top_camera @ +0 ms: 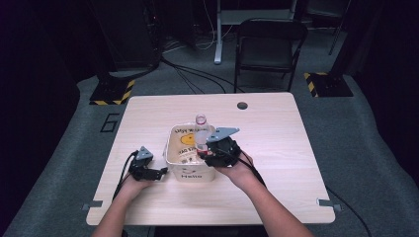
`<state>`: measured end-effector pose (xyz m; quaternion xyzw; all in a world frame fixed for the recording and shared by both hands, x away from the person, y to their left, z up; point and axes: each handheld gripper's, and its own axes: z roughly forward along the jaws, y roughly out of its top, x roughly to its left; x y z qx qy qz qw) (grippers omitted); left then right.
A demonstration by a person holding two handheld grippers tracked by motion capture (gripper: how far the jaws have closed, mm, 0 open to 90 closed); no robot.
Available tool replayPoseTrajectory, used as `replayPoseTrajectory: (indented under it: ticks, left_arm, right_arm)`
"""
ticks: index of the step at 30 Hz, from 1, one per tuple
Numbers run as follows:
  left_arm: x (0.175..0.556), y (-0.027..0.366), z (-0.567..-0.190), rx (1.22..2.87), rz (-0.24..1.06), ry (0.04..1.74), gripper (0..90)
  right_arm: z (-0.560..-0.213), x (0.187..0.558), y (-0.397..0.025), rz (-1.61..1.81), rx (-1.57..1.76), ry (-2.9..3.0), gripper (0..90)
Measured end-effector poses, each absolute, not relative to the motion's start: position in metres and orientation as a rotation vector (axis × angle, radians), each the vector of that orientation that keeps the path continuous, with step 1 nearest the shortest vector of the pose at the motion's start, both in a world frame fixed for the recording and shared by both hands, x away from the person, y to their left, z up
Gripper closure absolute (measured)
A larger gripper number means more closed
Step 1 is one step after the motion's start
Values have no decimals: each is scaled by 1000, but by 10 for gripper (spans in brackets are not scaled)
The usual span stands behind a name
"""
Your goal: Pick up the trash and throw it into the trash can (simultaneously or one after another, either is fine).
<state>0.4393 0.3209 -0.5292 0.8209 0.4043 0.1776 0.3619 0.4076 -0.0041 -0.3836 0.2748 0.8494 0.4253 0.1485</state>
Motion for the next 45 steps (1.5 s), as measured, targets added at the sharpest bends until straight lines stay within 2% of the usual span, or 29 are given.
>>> replayPoseTrajectory:
  ticks: [14,33,45]
  left_arm:
    - [439,321,-529,2116,452,1042,119]
    - [439,321,-529,2119,455,1039,119]
    - [439,321,-529,2118,456,1040,119]
  right_arm:
    - [-375,397,-32,1211,816,2369,498]
    - [-385,385,-92,1192,975,2257,462]
    - [-401,381,-116,1198,1062,2198,458]
